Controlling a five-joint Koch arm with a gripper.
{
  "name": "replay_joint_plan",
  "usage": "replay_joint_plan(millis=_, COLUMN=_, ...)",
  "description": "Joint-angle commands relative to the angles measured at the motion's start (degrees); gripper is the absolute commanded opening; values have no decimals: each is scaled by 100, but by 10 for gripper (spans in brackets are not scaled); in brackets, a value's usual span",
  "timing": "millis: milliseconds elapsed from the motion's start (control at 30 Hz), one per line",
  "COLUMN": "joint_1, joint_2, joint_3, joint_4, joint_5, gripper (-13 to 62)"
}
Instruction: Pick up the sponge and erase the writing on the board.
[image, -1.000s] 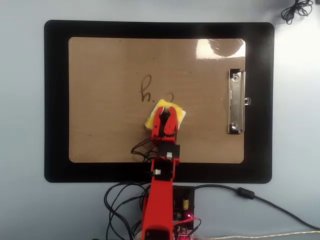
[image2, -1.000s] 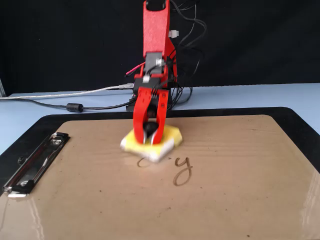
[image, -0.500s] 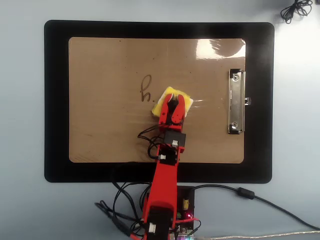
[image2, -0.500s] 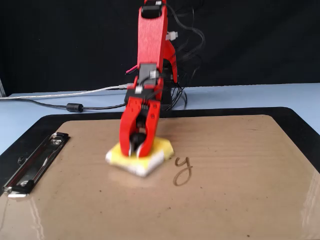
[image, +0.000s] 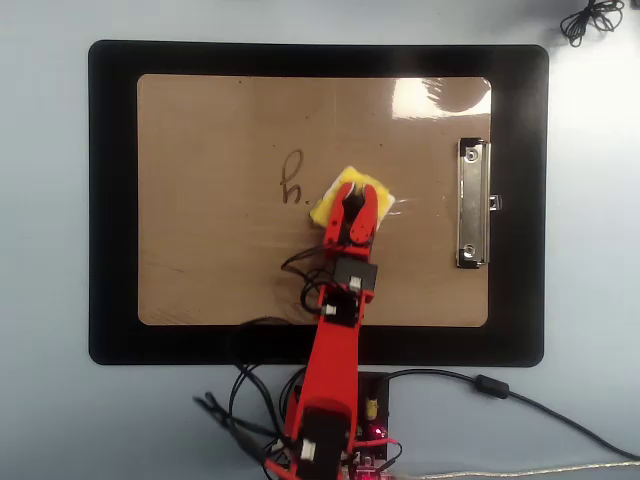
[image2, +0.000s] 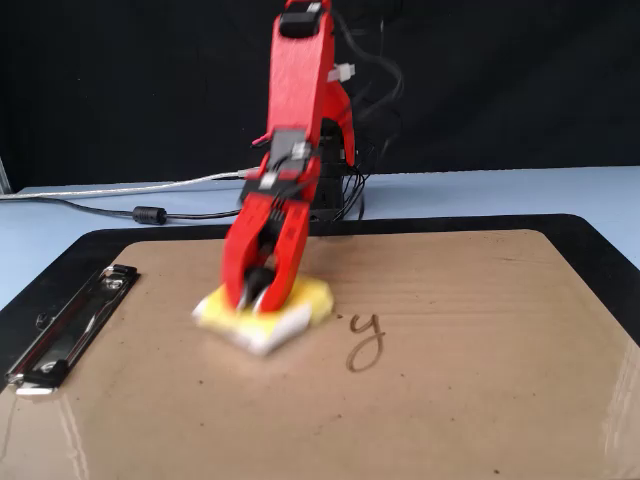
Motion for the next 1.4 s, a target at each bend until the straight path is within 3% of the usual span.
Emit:
replay_joint_plan(millis=0, joint_1=132, joint_2=1213, joint_3=686, joint_4=0, joint_5=18, gripper=-80)
replay_joint_plan(millis=100, joint_1=88, joint_2=1406, joint_3=932, joint_4=-9, joint_5=18, gripper=-80)
replay_joint_plan(millis=300, joint_1=70, joint_2=-659, joint_3=-1380, joint_4=-26, joint_5=26, gripper=-80)
replay_joint_plan(millis=567, joint_1=-176, joint_2=791, joint_3=404, joint_4=-35, joint_5=-272, gripper=-80)
replay_joint_plan(millis=767, joint_1=-1230, joint_2=-1266, joint_3=-1898, joint_4=-35, joint_5=-1055, gripper=-80)
replay_joint_plan(millis=833, joint_1=-1239, joint_2=-1037, joint_3=-1714, joint_4=9, joint_5=-1055, gripper=-80)
replay_joint_plan(millis=1033, joint_1=-1503, joint_2=1679, joint_3=1107, joint_4=26, joint_5=-1055, gripper=-80)
replay_joint_plan(millis=1133, joint_1=-1512, joint_2=642, joint_3=396, joint_4=-44, joint_5=-1028, gripper=-80)
replay_joint_plan(millis=1267, joint_1=-1494, joint_2=-1854, joint_3=-2338, joint_4=-44, joint_5=-1028, gripper=-80)
replay_joint_plan(millis=1367, joint_1=-1529, joint_2=-2373, joint_3=-3015, joint_4=9, joint_5=-1028, gripper=-80)
